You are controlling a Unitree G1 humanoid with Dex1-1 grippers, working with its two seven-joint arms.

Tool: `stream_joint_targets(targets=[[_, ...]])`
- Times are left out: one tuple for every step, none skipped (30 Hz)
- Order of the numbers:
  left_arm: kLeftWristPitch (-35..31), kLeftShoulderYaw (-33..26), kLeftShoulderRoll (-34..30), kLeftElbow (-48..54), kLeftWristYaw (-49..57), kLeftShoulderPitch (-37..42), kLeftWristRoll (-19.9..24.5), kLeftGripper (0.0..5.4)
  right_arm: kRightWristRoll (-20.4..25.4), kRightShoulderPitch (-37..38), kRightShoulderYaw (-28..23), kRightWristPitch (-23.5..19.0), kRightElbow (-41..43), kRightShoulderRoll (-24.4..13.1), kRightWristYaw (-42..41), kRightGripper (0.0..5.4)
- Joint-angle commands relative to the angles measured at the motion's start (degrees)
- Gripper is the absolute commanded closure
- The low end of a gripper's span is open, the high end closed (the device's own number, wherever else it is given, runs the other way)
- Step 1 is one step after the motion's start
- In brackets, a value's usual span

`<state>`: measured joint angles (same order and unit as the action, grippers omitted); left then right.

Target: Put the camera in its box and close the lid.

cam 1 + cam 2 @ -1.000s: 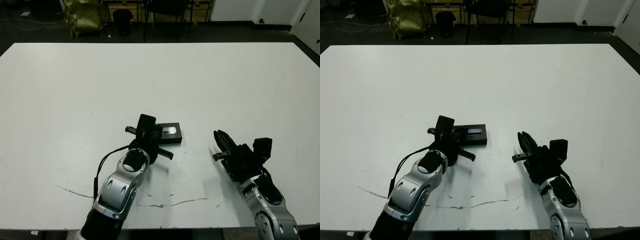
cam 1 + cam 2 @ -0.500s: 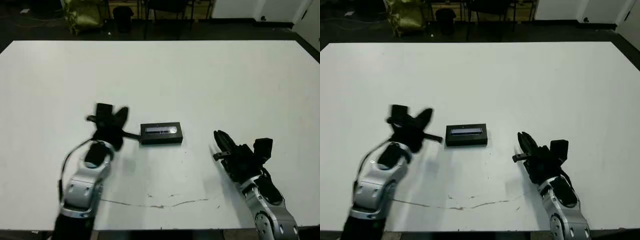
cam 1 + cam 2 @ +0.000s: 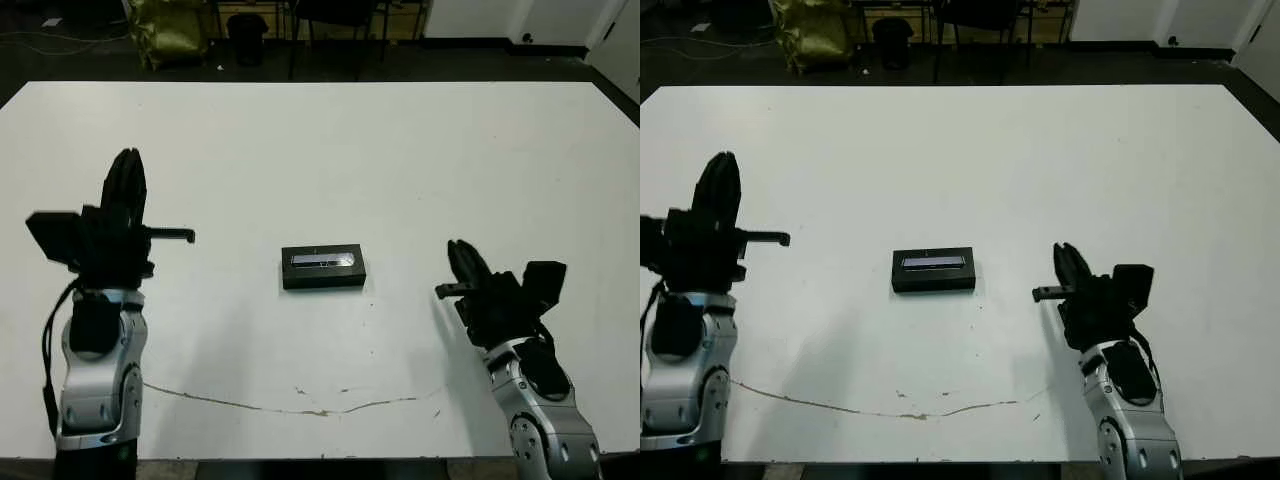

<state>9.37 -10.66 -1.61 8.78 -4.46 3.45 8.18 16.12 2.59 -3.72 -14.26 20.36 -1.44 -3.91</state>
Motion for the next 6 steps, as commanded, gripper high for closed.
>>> stream_joint_targets(targets=[[-0.6, 0.6, 1.7, -2.4, 1.3, -2.6, 0.4, 5.38, -0.5, -0.8, -0.9, -0.1, 0.4, 1.5, 2.6, 5.40], [-0.6, 0.8, 2.1, -3.0, 0.9, -3.0, 1.1, 5.38, -0.7, -1.0, -0.9, 0.4, 0.3, 1.7, 2.9, 5.40], [-0.7, 1.1, 2.3, -3.5, 0.4, -3.5, 1.5, 5.38, -1.0, -1.3, -0.9, 0.7, 0.2, 1.8, 3.0, 5.40], [-1.0, 1.5, 2.3, -3.8, 0.2, -4.0, 1.6, 5.38, -1.2, -1.5, -0.8, 0.9, 0.0, 1.8, 3.1, 5.40], [-0.9, 1.9, 2.4, -4.3, 0.1, -4.5, 1.4, 5.38, -1.6, -1.7, -0.7, 0.9, -0.1, 1.8, 3.2, 5.40], [-0.7, 2.4, 2.4, -4.7, 0.1, -5.0, 0.9, 5.38, -1.9, -1.8, -0.5, 0.8, -0.1, 1.8, 3.3, 5.40]])
